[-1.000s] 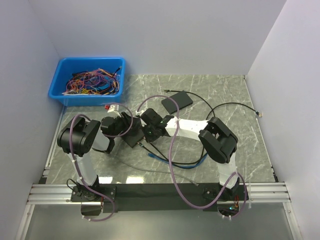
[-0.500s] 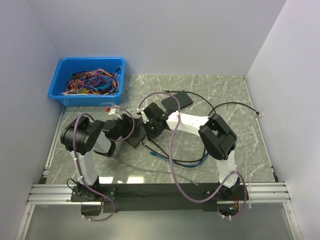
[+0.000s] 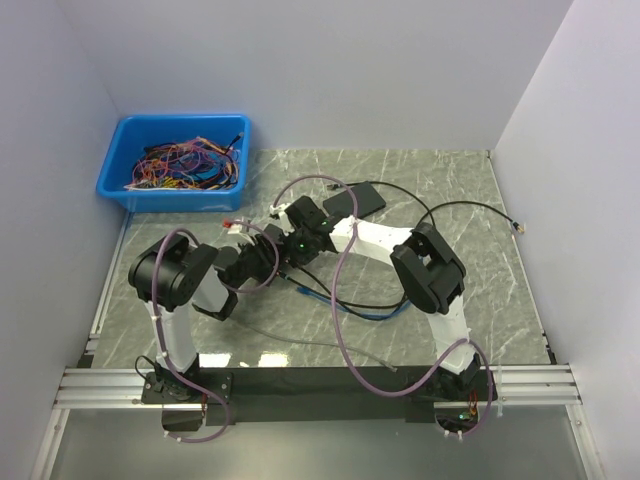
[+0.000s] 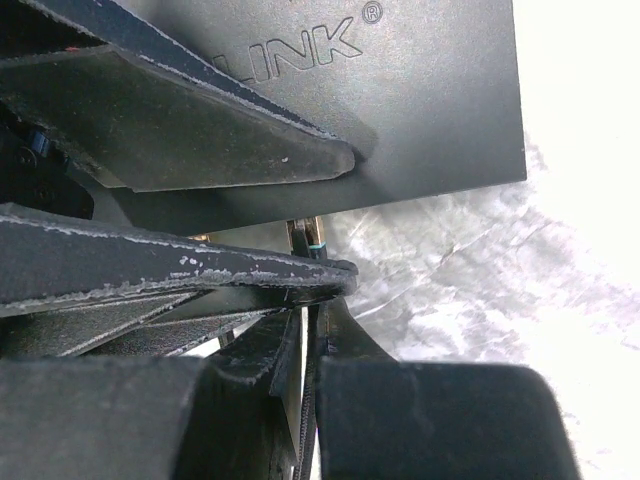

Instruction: Insert the plug into the switch port

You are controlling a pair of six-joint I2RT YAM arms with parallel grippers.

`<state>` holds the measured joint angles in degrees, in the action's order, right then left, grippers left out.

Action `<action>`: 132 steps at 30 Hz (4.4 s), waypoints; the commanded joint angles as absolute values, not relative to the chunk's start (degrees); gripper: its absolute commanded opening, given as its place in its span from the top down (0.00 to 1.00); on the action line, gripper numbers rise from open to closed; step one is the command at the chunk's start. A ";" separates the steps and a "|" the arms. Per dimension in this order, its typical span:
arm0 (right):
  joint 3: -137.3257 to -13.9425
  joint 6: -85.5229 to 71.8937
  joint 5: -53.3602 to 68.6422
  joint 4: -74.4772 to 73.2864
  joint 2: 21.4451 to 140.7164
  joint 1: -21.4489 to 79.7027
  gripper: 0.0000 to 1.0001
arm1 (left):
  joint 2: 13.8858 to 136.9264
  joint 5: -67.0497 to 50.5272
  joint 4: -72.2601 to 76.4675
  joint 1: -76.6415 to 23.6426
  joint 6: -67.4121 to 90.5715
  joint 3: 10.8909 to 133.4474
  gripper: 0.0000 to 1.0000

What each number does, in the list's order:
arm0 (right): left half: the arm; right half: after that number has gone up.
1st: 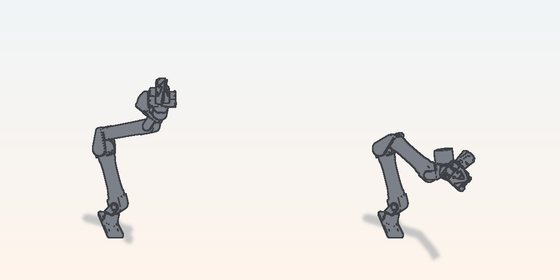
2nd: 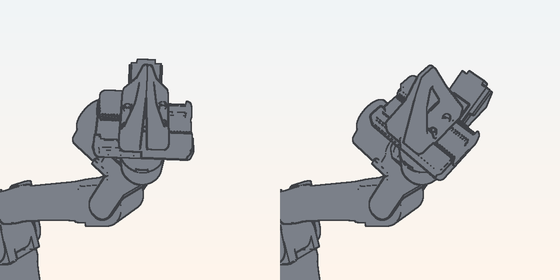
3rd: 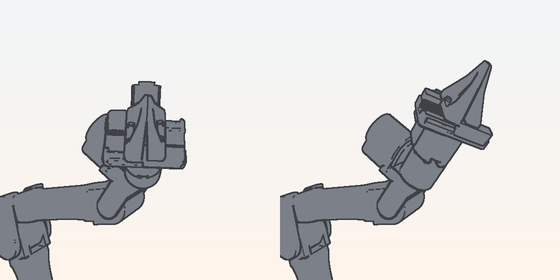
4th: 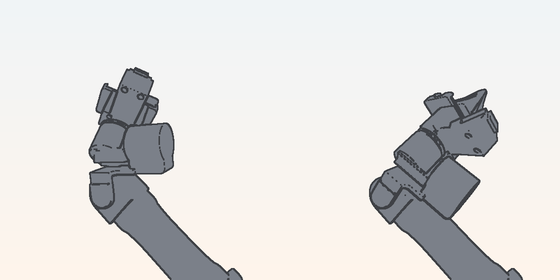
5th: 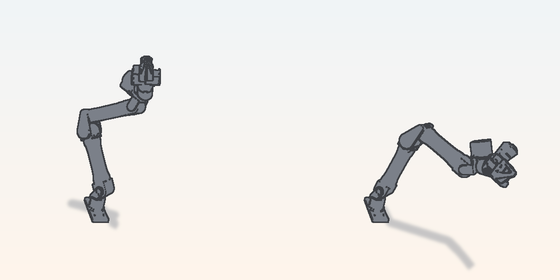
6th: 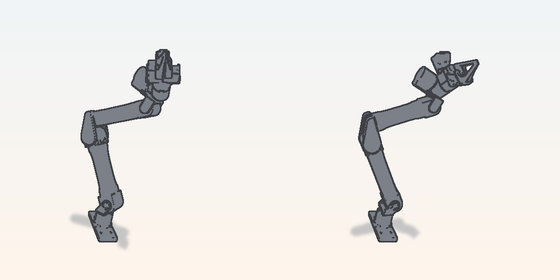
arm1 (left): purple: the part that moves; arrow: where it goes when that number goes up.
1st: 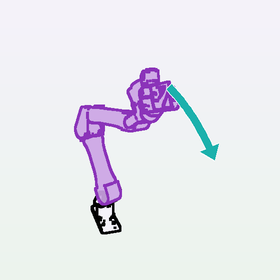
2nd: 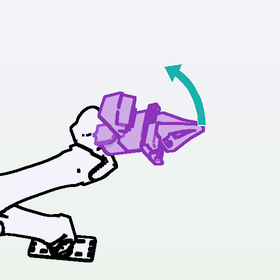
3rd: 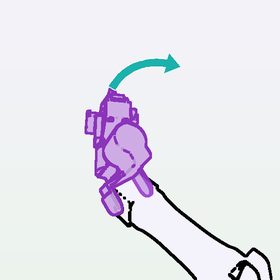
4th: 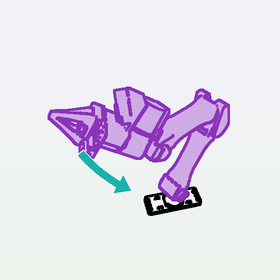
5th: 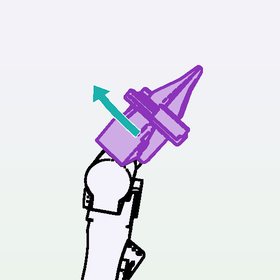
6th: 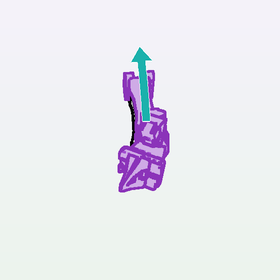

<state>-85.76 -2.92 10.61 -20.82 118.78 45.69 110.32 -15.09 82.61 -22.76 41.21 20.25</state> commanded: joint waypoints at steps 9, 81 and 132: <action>-89.04 -2.64 10.72 3.34 120.23 44.74 0.61 | 114.96 -25.23 66.27 -25.58 44.65 18.02 0.53; -51.33 -29.27 -18.11 -21.27 92.54 9.93 0.57 | 57.22 -3.08 10.46 -18.72 36.91 23.82 0.50; -121.80 -24.00 -0.90 -42.08 137.80 7.03 1.00 | 109.86 -15.47 19.16 -23.64 43.77 65.47 0.55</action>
<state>-114.98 -25.80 -4.34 -35.46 136.42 7.55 108.42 -13.61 16.80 -23.35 43.18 61.95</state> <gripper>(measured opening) 0.035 0.453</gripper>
